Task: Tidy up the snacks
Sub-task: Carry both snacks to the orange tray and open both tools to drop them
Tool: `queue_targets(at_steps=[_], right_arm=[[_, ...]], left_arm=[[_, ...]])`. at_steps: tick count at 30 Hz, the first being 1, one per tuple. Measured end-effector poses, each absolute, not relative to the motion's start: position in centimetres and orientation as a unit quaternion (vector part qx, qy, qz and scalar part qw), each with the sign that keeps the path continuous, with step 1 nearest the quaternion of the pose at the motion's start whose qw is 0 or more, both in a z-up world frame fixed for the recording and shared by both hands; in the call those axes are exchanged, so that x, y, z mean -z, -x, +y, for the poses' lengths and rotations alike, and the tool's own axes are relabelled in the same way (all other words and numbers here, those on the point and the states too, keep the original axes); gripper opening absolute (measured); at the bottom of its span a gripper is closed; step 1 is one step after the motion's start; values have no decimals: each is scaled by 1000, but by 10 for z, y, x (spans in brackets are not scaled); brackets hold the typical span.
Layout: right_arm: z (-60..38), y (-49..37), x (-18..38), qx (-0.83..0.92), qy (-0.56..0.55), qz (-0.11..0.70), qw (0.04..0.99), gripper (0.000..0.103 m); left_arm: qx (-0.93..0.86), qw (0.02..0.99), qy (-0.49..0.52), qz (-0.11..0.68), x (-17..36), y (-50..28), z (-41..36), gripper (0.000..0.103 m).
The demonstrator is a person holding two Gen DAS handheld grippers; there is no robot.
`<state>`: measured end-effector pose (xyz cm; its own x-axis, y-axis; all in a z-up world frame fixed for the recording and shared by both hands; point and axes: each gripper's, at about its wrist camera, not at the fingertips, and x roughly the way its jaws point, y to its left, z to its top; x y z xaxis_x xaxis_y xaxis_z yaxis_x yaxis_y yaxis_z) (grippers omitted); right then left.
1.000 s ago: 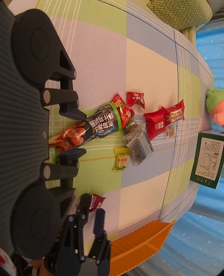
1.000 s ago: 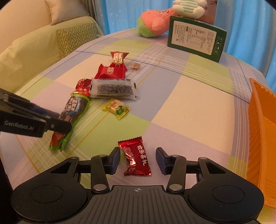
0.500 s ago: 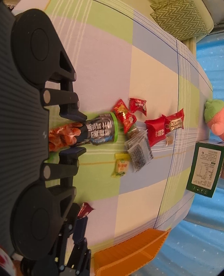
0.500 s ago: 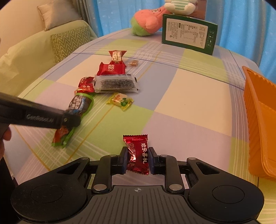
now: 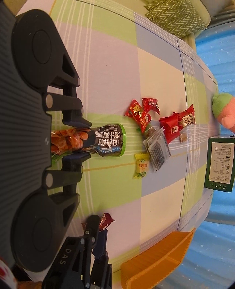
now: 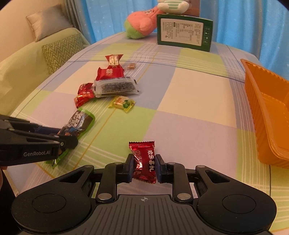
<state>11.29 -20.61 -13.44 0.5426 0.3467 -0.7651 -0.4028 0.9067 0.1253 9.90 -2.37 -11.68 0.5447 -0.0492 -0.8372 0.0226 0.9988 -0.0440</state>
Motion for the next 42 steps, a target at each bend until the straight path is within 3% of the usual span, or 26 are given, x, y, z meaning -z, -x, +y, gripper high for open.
queue_targets(at_steps=[11,21,30,42], right_arm=[[-232,-106,88,-167,-1,390,906,24],[-319,-118,25,-69,-39,342,936,24],[-405,-135,26,3,-66,355,932,25],[-449,-158,44,26,-86,374,923,25]], left_arm=[[59,895,14,443,71,-102,-45,26],[166,899,9,405,21,-131,-131,26],[242,884,-25,398,15,-160,-221,26],[264,870,-21,417,33,-204,-271,26]])
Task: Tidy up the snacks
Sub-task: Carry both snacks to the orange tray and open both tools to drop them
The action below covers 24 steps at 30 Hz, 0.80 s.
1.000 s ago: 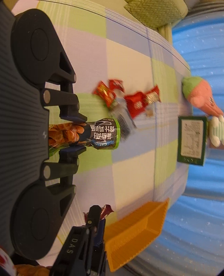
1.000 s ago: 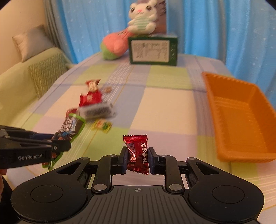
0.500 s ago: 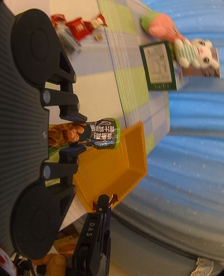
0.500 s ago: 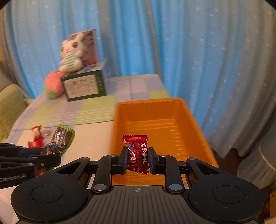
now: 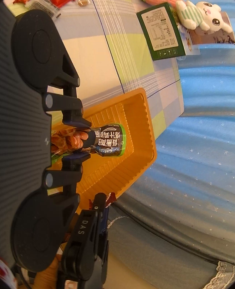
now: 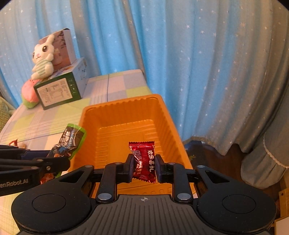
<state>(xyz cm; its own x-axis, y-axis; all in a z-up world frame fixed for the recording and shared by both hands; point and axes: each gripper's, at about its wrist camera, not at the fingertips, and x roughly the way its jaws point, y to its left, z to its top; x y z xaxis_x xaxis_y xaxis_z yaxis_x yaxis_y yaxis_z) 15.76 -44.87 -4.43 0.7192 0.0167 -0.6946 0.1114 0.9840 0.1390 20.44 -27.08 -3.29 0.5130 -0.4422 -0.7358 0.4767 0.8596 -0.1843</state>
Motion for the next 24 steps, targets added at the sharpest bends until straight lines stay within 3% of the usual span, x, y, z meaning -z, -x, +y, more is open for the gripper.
queue_targets(at_steps=[13,24], right_arm=[[-459,-170,54,34,-93,377,921,25],[-460,-171,58,27,-107,379,919,25]], left_arm=[[267,865,-21,424,51,-225,-292,27],[234,874,14,425,46,-213,-237,30]])
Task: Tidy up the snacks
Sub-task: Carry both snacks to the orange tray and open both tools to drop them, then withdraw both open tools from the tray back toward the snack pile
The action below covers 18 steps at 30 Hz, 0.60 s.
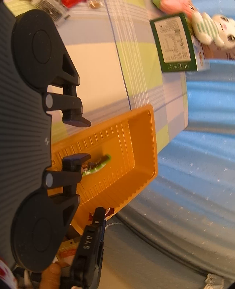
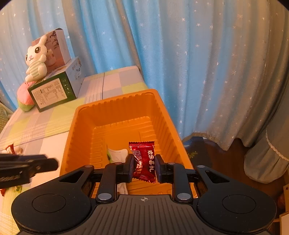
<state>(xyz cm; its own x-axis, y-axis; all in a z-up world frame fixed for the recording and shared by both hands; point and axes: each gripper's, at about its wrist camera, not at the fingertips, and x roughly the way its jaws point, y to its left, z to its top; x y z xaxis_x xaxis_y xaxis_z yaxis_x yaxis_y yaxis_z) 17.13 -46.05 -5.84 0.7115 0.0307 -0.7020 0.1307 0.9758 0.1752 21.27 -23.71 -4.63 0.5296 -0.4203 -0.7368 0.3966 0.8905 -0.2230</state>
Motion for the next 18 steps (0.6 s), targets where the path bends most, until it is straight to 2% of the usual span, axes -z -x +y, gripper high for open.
queue_targets(at_steps=[3,6,8,9,13,18], right_arm=[[-460,-174,56,24,-111,373,921,25],[-462,-177,54,12,-130,374,918,28],[-464,-174,51,15,-139,373,917,49],[-464,-171,49,19,-140,369,919,52],[-466,-154,41,29,-153,370,916,52],[-460,-118,29,38,-173,363,915,52]], left_arm=[[228,876,26,424,43,-205,-225,31],[220,880,25,421,40,-196,-216,39],[216,883,22,416,38,-188,-210,52],[212,886,20,412,37,-184,-207,54],[199,891,24,407,31,-166,-192,67],[189,895,35,403,23,-141,-171,72]])
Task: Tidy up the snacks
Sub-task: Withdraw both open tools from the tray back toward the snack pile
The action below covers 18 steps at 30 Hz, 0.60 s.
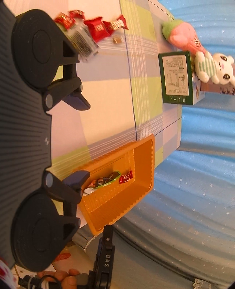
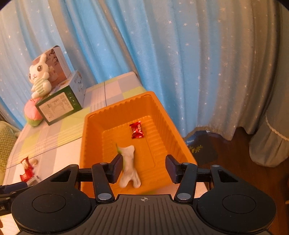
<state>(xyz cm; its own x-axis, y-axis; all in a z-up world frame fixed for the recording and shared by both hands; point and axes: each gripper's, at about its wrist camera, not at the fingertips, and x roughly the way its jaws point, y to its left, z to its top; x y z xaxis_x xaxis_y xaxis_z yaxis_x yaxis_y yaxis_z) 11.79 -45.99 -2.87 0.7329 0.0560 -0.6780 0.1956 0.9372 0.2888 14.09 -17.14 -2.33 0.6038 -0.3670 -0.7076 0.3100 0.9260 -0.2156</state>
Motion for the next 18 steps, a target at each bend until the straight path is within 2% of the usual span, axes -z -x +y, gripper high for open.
queue_targets(at_steps=[18], right_arm=[[-363,-23,-11,-11,-182,349,919,52]], left_arm=[[147,910,61,383,-10,-64,-90,79]])
